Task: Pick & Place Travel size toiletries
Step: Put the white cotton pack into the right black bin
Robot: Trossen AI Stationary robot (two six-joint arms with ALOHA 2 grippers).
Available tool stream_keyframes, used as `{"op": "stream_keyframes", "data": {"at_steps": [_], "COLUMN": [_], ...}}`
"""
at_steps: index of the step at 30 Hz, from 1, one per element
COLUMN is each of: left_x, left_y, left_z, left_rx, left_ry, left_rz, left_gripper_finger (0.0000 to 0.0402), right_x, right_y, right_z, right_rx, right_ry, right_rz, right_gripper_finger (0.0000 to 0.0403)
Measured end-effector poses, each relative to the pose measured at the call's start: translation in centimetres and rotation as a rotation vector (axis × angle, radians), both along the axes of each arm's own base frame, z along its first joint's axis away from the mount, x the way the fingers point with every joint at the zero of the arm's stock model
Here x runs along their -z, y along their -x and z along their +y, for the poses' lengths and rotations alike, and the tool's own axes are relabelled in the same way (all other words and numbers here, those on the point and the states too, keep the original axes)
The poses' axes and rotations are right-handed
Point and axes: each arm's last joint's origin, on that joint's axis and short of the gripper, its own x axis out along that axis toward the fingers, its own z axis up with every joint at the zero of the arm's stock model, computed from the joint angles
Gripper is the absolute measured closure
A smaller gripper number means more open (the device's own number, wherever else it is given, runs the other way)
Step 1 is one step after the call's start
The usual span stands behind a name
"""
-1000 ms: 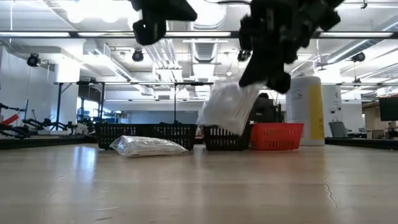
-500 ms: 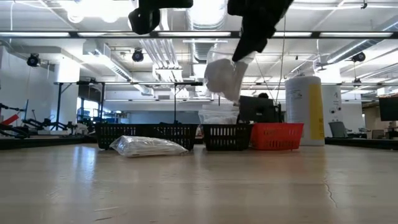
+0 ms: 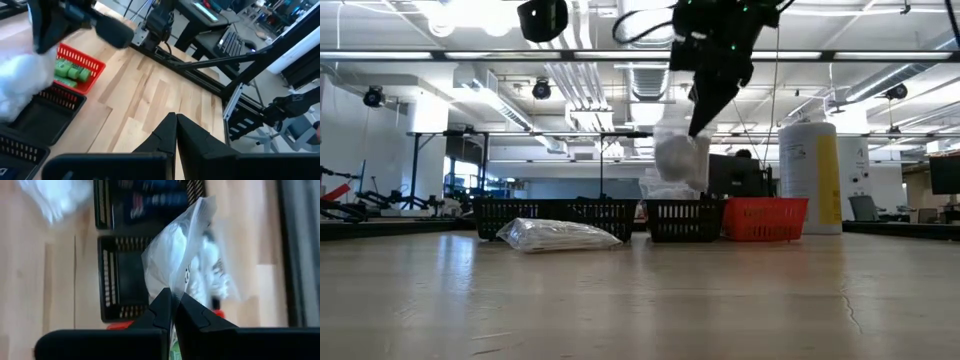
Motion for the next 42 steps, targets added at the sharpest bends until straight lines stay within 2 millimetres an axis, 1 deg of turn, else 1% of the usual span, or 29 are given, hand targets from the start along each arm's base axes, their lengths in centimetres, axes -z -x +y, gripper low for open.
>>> {"op": "stream_keyframes", "data": {"at_steps": [4,11,16,19,22,25,28,32,38,42], "left_x": [-0.1,0.0,0.0,0.0,0.0,0.0,0.0,0.0,0.0,0.1], "left_y": [0.5,0.7,0.7,0.7,0.7,0.7,0.7,0.7,0.7,0.7], "left_z": [0.1,0.2,0.2,0.3,0.3,0.3,0.3,0.3,0.3,0.3], "left_rx": [0.002,-0.022,-0.026,-0.045,-0.05,-0.053,-0.053,-0.053,-0.053,-0.052], "left_ry": [-0.011,-0.026,-0.028,-0.034,-0.035,-0.032,-0.032,-0.032,-0.031,-0.032], "left_rz": [0.014,0.038,0.037,0.035,0.035,0.034,0.034,0.034,0.034,0.039], "left_gripper_finger": [0.0387,0.0388,0.0388,0.0388,0.0388,0.0388,0.0388,0.0388,0.0388,0.0388], "right_x": [1.7,3.8,5.0,5.2,5.0,4.9,4.8,4.9,4.9,4.9], "right_y": [-0.7,-1.7,-2.3,-2.5,-2.7,-2.7,-2.6,-2.6,-2.6,-2.5], "right_z": [-0.1,-0.5,-0.7,-0.8,-0.9,-1.1,-1.2,-1.2,-1.2,-1.3], "right_rx": [-0.045,-0.087,-0.121,-0.14,-0.155,-0.129,-0.117,-0.116,-0.106,-0.081], "right_ry": [-0.021,-0.03,-0.02,0.001,0.028,0.087,0.109,0.109,0.113,0.156], "right_rz": [0.091,0.142,0.163,0.155,0.125,0.137,0.149,0.16,0.161,0.178], "right_gripper_finger": [0.0394,0.0394,0.0394,0.0394,0.0394,0.0394,0.0392,0.0372,0.032,0.0286]}}
